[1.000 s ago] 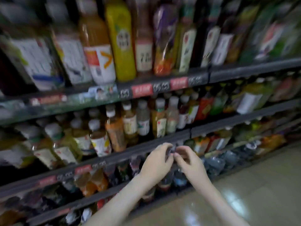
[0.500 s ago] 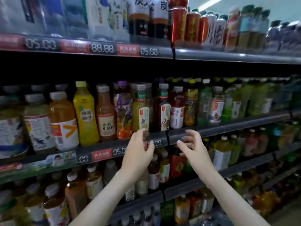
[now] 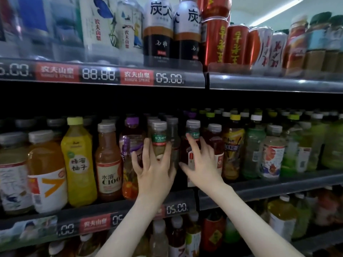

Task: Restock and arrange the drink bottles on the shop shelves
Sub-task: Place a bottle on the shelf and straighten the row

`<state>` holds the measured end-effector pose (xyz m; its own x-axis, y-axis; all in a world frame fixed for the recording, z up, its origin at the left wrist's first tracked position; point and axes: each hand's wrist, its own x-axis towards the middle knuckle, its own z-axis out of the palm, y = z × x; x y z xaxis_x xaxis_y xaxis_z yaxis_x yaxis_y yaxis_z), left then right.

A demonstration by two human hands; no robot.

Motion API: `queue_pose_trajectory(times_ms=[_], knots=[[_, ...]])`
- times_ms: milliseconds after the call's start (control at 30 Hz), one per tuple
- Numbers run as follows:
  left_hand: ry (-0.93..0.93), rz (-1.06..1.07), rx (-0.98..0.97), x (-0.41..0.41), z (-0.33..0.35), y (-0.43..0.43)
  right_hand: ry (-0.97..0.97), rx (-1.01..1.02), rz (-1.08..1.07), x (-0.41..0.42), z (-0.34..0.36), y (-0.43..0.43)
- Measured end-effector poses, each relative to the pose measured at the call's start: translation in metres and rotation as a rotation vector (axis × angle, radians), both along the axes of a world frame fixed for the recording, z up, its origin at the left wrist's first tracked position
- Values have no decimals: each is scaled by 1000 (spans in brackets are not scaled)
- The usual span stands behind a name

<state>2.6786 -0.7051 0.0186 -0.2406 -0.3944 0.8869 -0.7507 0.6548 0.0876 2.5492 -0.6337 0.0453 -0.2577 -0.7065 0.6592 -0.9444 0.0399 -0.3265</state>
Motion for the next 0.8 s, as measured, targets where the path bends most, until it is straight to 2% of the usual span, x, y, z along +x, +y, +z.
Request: queue_pose_trajectory(times_ms=[100,300,433,567,633,733,800], knots=[[28,-7,2,-3,-3,-1,54,8,-43,-3,-6,-10],[16,35,-22,3,-8,3,32,-31,63,-5,-10,-4],[17,-107,94,5,-18,31,59,-252,233,-9,-27,13],[-53,-302,230,-3,-27,49,282,-453,318,-17,-50,26],[-58,-370,275,-12,-28,54,278,-518,339,-20,-55,29],[74,-431,320,-28,-21,60,229,-596,373,-18,-49,43],[155,-482,256,-34,-7,70,289,-676,411,-14,-38,56]])
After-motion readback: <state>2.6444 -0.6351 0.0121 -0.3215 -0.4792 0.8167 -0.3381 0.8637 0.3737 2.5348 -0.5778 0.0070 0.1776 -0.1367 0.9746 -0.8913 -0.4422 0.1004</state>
